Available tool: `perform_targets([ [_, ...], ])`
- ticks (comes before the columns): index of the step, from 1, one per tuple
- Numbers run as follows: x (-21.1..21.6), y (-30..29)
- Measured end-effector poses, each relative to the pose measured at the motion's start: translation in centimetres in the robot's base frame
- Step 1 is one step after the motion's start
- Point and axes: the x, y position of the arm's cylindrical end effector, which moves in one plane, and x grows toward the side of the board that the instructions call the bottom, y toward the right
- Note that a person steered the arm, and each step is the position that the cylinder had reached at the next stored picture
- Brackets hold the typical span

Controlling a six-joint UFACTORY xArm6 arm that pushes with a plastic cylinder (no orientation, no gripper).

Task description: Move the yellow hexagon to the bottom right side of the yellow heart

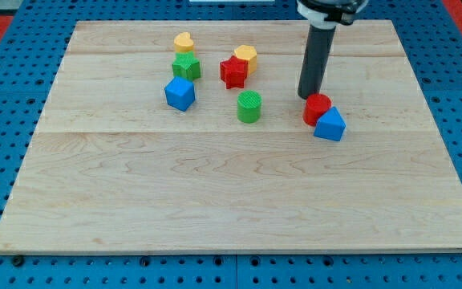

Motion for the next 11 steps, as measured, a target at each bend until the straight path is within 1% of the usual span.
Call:
perform_targets([
  [1,0.1,0.0],
  [2,-1.2,-0.3],
  [3,-6.1,-1.8],
  [4,-7.4,-1.8],
  [5,-7.8,-2.6],
  [6,-9.2,-6.6],
  [7,-9.7,-9.2],
  [8,-9.7,-9.2],
  [9,-9.8,-11.1],
  [10,-10.3,-14.8],
  [11,-10.5,-16.4],
])
